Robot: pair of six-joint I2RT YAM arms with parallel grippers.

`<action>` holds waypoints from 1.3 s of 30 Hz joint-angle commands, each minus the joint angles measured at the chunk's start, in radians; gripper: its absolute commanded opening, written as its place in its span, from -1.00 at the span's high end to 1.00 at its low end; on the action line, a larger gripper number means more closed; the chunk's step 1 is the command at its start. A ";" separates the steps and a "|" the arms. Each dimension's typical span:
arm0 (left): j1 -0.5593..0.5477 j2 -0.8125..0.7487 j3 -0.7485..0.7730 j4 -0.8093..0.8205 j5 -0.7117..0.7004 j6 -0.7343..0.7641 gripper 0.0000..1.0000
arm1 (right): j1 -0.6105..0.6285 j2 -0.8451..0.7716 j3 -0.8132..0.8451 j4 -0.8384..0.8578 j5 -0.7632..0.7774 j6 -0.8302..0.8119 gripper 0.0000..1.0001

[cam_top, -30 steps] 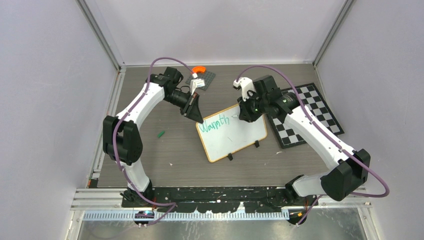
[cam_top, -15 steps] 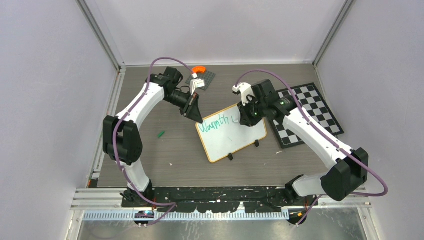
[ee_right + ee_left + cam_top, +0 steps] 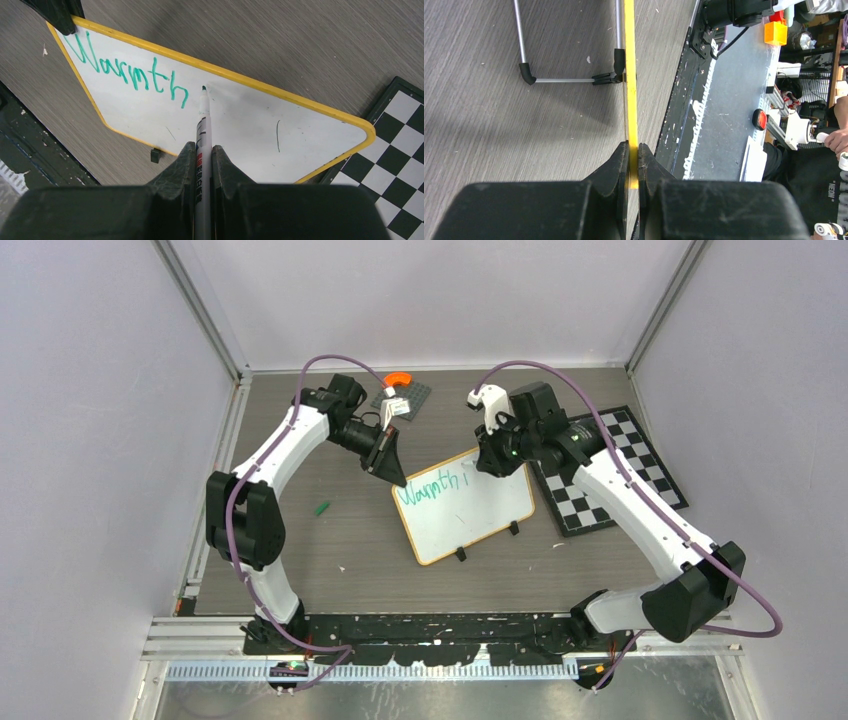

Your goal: Write a sentence on the whiteboard

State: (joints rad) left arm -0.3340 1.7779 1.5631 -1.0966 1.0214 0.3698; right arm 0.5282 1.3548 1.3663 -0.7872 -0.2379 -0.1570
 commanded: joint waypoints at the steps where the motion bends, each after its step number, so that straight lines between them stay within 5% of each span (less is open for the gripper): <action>1: -0.014 -0.039 -0.008 -0.014 0.040 0.008 1.00 | -0.002 0.012 0.024 0.037 0.008 -0.017 1.00; 39: -0.016 -0.046 -0.015 -0.006 0.035 0.003 1.00 | -0.002 0.008 -0.034 0.026 0.046 -0.045 0.99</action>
State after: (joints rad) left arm -0.3344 1.7763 1.5612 -1.0958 1.0218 0.3695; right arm 0.5282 1.3609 1.3422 -0.8078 -0.1997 -0.1867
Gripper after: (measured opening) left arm 0.078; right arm 0.170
